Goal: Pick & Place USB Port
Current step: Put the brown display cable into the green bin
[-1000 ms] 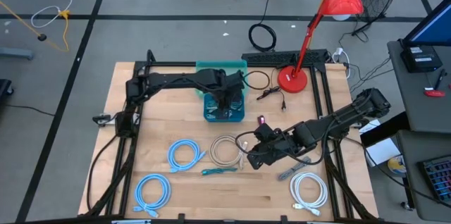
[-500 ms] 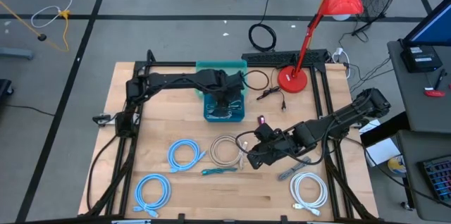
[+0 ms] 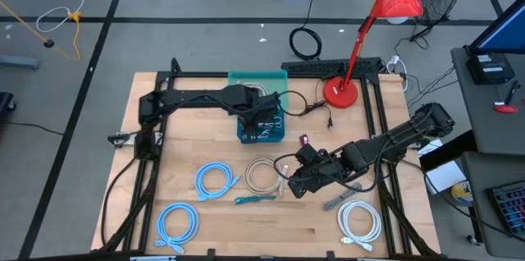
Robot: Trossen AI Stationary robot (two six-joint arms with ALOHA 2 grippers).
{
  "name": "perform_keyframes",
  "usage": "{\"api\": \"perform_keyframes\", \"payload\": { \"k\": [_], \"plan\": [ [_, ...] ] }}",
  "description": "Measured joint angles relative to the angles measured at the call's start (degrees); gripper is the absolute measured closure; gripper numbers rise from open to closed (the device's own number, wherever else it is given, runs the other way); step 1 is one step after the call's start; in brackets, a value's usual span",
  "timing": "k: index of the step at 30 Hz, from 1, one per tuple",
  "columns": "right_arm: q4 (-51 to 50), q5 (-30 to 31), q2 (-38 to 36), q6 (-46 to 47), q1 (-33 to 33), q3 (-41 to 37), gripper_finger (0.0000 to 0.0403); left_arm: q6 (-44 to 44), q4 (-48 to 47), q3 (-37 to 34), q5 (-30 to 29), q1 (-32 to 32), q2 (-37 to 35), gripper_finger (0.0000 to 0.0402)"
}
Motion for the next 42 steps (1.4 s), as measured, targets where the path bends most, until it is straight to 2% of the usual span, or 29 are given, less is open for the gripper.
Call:
{"api": "perform_keyframes", "payload": {
  "k": [7,12,17,23,31,35,40,42],
  "plan": [
    [0.58,-0.28,-0.02,-1.8,0.0,0.0,0.0241,-8.66,1.02,0.0,0.25,-3.9,-9.27,0.0254],
    [0.48,-1.57,-0.02,-2.23,0.0,-0.01,0.0241,-17.73,0.99,0.02,4.88,-7.62,-15.18,0.0254],
    [0.46,-1.54,-0.02,-3.35,0.0,0.0,0.0241,-26.52,0.91,0.02,5.61,-14.3,-18.42,0.0254],
    [1.99,-1.56,-0.02,-1.25,-0.54,0.01,0.0241,-33.87,-1.87,0.0,3.89,-24.35,-18.53,0.0254],
    [5.3,-0.59,-0.02,2.98,-0.5,-0.01,0.0241,-38.83,-3.41,-0.07,-5.46,-37.13,-18.19,0.0254],
    [5.39,0.32,-0.02,4.83,-0.52,-0.01,0.0241,-41.69,-3.36,-0.51,-13.61,-42.76,-18.08,0.0254],
    [5.44,2.0,-0.02,6.77,-0.48,-0.01,0.0241,-49.27,-3.36,-5.11,-23.99,-47.8,-18.12,0.0254],
    [5.79,3.17,-0.02,8.58,-0.13,-0.28,0.0241,-53.99,-3.43,-7.75,-25.7,-48.99,-18.1,0.0254]
  ]
}}
